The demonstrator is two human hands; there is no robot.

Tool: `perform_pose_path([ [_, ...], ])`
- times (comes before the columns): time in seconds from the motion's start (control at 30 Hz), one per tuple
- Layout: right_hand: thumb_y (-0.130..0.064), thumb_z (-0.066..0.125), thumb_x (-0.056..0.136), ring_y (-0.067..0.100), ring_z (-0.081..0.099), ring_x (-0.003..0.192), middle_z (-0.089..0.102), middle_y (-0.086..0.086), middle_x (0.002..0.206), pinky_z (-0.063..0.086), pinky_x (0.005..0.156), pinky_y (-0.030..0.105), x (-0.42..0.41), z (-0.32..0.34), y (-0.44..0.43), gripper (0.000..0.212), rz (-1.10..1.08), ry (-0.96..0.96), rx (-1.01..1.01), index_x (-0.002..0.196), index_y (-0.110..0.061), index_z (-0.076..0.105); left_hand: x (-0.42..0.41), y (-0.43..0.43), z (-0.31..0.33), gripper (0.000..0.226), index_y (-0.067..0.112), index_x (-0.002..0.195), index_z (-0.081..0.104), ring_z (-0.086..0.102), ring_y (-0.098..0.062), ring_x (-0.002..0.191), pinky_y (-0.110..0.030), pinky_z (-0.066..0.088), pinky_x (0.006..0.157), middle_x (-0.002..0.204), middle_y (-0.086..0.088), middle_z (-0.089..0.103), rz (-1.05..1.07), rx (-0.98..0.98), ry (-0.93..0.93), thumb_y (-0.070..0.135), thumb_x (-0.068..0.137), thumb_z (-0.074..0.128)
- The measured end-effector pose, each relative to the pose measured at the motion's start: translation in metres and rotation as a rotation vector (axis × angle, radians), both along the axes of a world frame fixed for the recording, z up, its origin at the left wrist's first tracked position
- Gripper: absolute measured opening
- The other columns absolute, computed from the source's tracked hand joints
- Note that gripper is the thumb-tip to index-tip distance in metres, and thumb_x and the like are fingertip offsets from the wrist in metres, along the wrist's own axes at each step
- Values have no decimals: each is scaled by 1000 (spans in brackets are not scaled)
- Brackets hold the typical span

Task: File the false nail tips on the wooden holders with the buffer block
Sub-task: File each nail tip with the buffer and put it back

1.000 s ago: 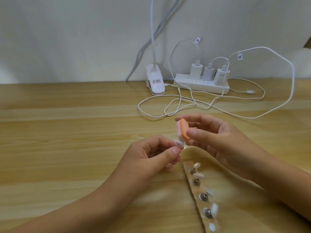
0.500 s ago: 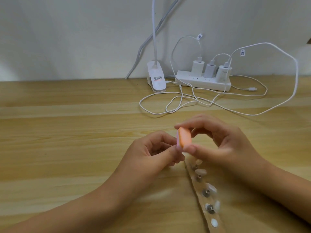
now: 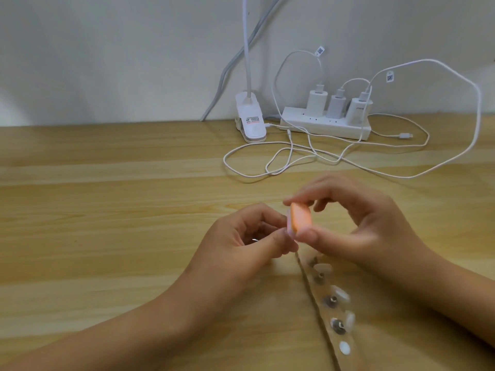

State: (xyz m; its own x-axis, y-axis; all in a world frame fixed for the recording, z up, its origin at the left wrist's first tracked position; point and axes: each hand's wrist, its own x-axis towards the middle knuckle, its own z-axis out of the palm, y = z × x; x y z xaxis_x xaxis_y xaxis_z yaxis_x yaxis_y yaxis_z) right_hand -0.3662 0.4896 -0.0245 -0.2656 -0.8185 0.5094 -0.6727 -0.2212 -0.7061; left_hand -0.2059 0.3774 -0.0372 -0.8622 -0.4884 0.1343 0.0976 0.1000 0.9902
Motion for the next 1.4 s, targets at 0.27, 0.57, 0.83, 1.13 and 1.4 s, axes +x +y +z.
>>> perform_pose_path([
  [0.27, -43, 78, 77, 12, 61, 90, 71, -11, 92, 44, 78, 23, -3, 0, -2, 24, -19, -51, 116, 92, -26, 74, 0, 0, -1, 8, 25, 80, 72, 66, -4, 73, -13, 49, 70, 75, 4, 74, 5, -55, 3, 33, 79, 72],
  [0.57, -39, 76, 80, 4, 59, 88, 72, -12, 94, 45, 83, 28, -8, 2, -4, 18, -87, -108, 100, 90, -23, 73, 1, 1, -2, 7, 28, 75, 71, 65, -5, 71, -13, 48, 69, 76, 3, 73, 12, -60, 4, 32, 78, 76],
  [0.83, -53, 76, 76, 3, 58, 89, 71, -14, 93, 42, 82, 26, -9, 3, -2, 31, -103, -128, 124, 92, -26, 72, 0, 1, -1, 5, 31, 75, 72, 67, -4, 73, -13, 49, 71, 79, 3, 74, 22, -56, 1, 34, 78, 76],
  [1.13, -43, 79, 79, 12, 60, 92, 72, -10, 94, 46, 86, 32, -6, 2, -1, 24, -78, -217, 61, 94, -24, 73, 1, 1, 0, 1, 31, 77, 73, 68, -6, 75, -14, 50, 72, 80, 3, 74, 21, -49, 10, 32, 78, 72],
  [1.4, -46, 77, 79, 9, 60, 91, 71, -11, 93, 45, 84, 25, -4, 5, -1, 24, -18, -124, 110, 91, -27, 73, 0, 2, 0, 9, 25, 77, 72, 66, -2, 74, -11, 48, 70, 77, 4, 74, 20, -79, 24, 33, 76, 70],
])
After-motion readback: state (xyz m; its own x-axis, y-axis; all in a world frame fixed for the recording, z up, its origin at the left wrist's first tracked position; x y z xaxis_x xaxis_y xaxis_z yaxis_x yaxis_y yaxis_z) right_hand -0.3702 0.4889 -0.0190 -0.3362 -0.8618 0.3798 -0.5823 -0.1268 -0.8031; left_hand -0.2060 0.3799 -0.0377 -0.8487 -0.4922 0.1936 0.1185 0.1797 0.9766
